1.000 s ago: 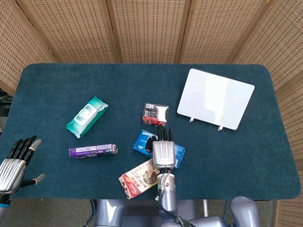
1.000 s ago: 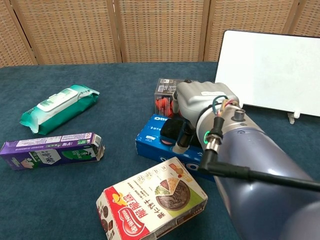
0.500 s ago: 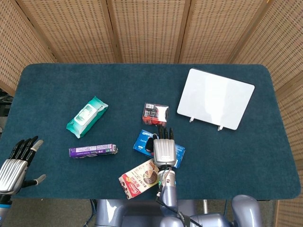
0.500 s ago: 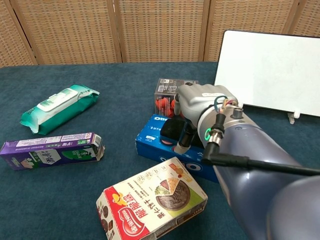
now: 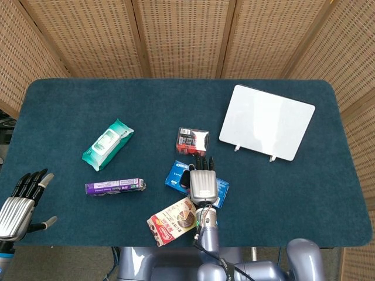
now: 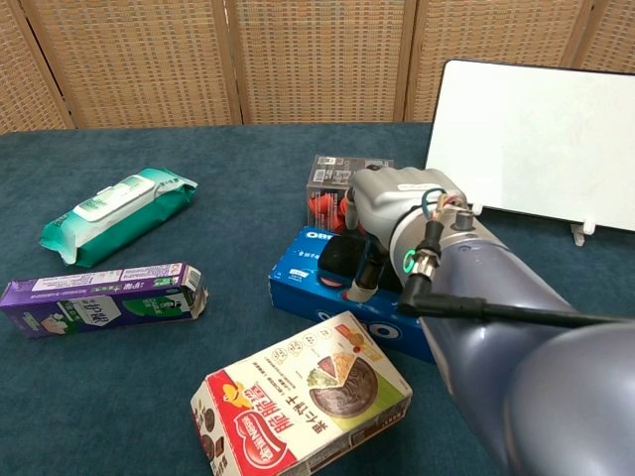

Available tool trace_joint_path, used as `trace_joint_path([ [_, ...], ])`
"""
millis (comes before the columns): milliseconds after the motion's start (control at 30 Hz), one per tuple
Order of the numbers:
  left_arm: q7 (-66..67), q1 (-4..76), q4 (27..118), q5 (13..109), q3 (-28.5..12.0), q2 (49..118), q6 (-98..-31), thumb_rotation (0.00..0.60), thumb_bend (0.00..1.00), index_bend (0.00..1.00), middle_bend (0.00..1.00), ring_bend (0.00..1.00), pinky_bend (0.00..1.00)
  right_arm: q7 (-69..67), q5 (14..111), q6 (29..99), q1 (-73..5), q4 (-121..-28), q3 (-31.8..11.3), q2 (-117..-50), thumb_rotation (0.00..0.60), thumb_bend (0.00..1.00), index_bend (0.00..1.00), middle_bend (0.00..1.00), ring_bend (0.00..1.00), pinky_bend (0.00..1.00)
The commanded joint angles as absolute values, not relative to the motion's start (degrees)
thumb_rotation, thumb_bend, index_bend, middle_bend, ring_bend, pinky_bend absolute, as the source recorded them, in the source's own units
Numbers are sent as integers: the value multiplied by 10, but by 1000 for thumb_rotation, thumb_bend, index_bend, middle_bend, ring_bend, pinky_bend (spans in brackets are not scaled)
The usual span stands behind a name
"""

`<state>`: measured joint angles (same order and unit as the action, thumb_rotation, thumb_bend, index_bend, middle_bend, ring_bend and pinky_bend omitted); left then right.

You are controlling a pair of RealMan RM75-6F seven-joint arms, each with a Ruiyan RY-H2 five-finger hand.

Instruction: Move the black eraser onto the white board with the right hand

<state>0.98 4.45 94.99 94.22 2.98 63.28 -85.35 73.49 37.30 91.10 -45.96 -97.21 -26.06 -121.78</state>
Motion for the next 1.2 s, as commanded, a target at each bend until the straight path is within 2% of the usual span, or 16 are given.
trace_joint_path([
  [33, 11, 45, 950, 943, 30, 633, -853, 600, 132, 0, 0, 0, 0, 734, 371, 911, -461, -972, -261, -1215, 600, 156, 293, 0, 0, 0],
  [1200, 15, 44, 949, 952, 34, 637, -858, 600, 133, 0, 0, 0, 0, 761, 304, 932, -488, -970, -270, -1190, 600, 176, 310, 0, 0, 0],
])
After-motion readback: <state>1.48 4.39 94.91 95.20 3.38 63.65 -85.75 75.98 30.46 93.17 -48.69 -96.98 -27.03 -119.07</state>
